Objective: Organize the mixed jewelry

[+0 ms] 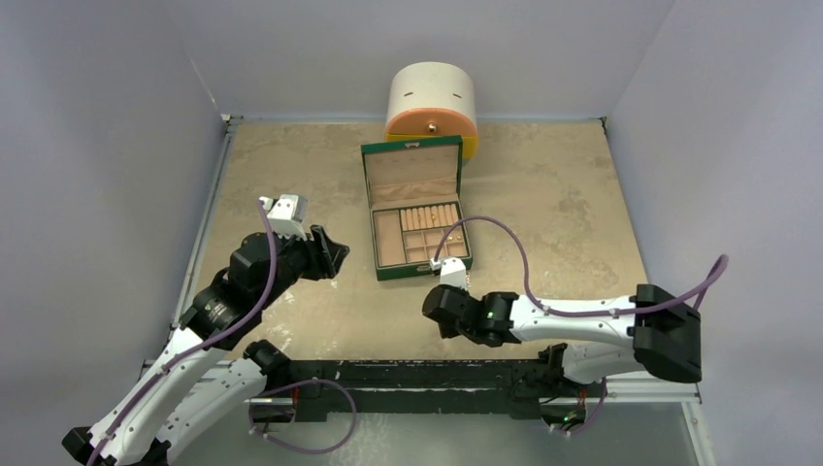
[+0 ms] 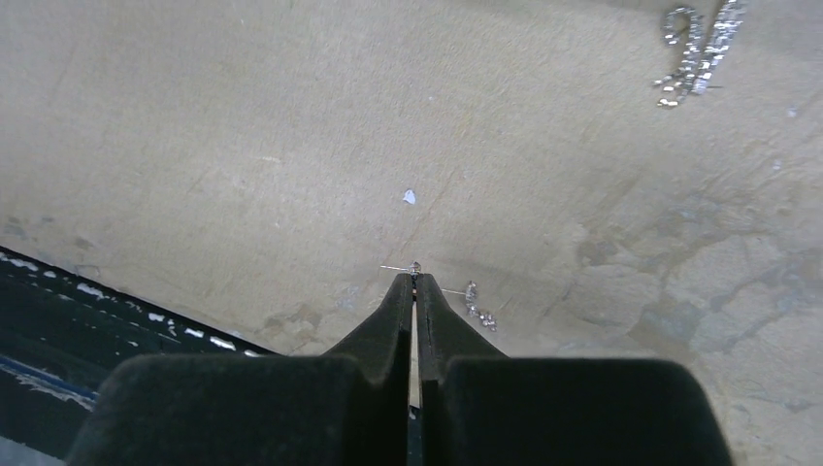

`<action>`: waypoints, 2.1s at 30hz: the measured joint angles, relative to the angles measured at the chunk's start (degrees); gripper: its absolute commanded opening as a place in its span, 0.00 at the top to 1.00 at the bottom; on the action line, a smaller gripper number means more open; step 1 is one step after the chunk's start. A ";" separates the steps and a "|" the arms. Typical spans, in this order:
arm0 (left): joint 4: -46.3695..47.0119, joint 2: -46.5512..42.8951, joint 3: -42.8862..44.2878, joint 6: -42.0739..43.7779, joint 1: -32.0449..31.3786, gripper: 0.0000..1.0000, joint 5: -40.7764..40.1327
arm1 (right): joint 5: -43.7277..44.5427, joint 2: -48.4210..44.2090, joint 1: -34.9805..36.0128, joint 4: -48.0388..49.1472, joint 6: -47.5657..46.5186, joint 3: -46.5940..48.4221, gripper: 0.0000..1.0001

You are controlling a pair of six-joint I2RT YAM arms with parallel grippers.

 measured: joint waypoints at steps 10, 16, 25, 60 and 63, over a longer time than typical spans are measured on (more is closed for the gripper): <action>0.00 -0.09 0.00 0.00 0.00 0.47 0.02 | 6.97 -7.34 0.00 -7.89 1.95 4.15 1.00; 0.00 -0.09 0.00 0.00 0.00 0.47 0.02 | 11.28 -6.91 -0.20 -10.73 0.13 8.31 1.00; 0.00 -0.13 0.00 0.00 0.00 0.47 0.02 | 13.18 -2.12 -5.97 -9.22 -8.81 16.11 1.00; -0.02 -0.87 0.00 0.00 0.00 0.47 -0.04 | 0.63 24.26 -25.79 8.39 -22.10 27.02 1.00; -0.02 -0.87 0.00 0.00 0.00 0.47 -0.07 | 0.04 25.24 -26.27 8.50 -22.08 27.02 1.00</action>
